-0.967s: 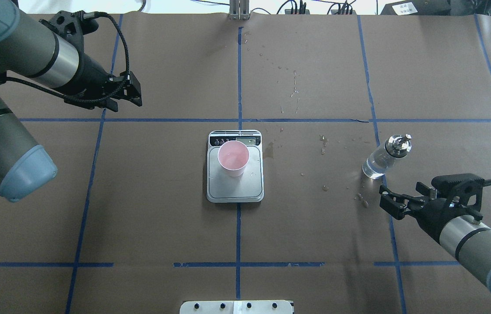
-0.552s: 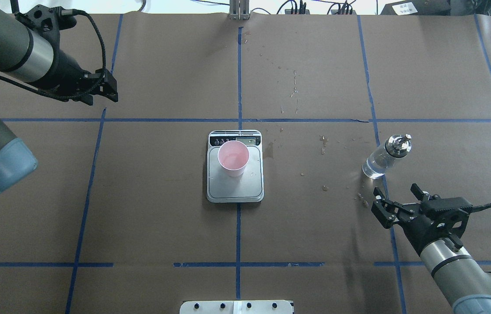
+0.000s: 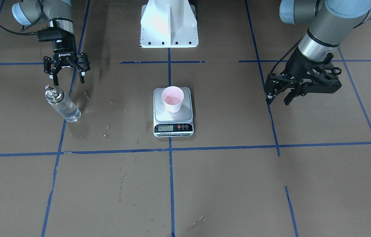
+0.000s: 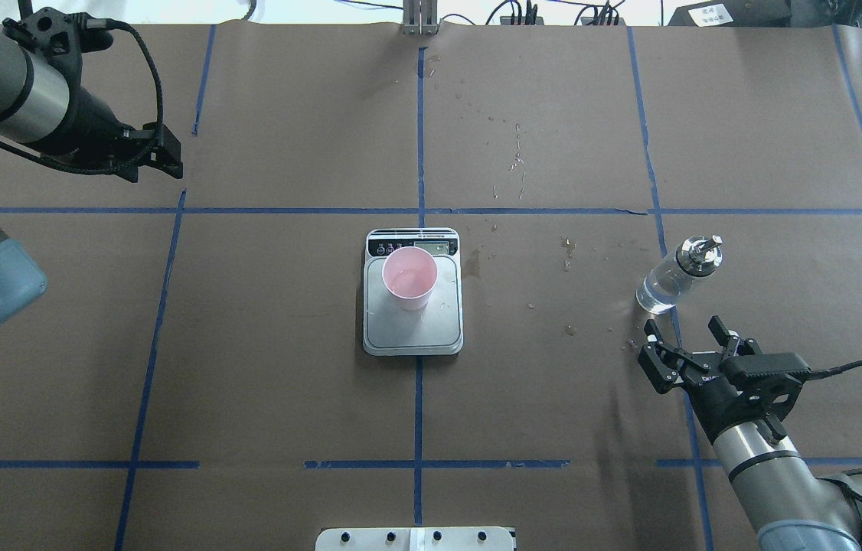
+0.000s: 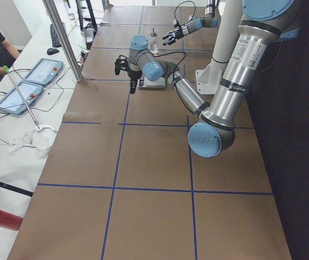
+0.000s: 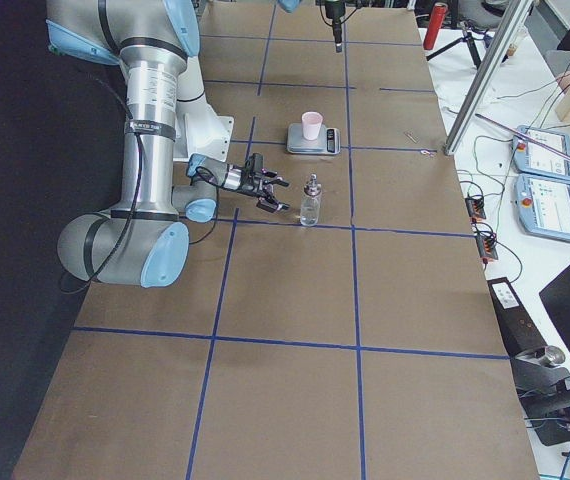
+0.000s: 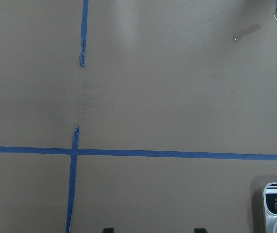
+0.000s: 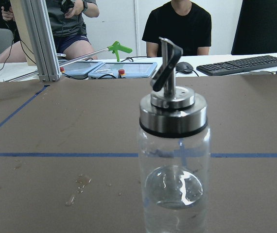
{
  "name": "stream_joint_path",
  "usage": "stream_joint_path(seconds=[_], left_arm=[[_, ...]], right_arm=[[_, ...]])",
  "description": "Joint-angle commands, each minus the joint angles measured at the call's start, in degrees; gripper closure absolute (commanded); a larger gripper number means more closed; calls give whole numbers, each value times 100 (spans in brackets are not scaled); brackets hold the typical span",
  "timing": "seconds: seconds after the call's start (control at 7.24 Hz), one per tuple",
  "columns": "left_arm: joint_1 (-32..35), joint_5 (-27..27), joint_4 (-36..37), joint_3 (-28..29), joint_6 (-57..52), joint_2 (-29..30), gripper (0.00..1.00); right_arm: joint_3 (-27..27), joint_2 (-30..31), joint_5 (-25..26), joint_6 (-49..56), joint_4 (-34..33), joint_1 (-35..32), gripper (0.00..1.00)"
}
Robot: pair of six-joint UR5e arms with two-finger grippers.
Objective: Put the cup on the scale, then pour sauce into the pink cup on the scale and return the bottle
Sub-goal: 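Move the right gripper to the glass sauce bottle while the left arm withdraws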
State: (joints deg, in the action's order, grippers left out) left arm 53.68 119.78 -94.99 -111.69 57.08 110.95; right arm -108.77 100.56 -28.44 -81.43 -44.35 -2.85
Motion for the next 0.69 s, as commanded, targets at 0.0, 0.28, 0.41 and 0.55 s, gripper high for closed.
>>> stream_joint_path(seconds=[0.0,0.28,0.41,0.55], left_arm=[[2,-8,7,-2,-4,-3,36],[2,-8,7,-11,-4,-3,35],[11,-8,7,-11,-4,-3,35],[11,-8,7,-20,-4,-3,35]], right_arm=[[354,-288,-169,65,-3,-442,2],[663,-703,-267,276,-3,-664,2],[681,-695,-276,286,-3,-682,2],[681,-695,-302,286,-3,-700,2]])
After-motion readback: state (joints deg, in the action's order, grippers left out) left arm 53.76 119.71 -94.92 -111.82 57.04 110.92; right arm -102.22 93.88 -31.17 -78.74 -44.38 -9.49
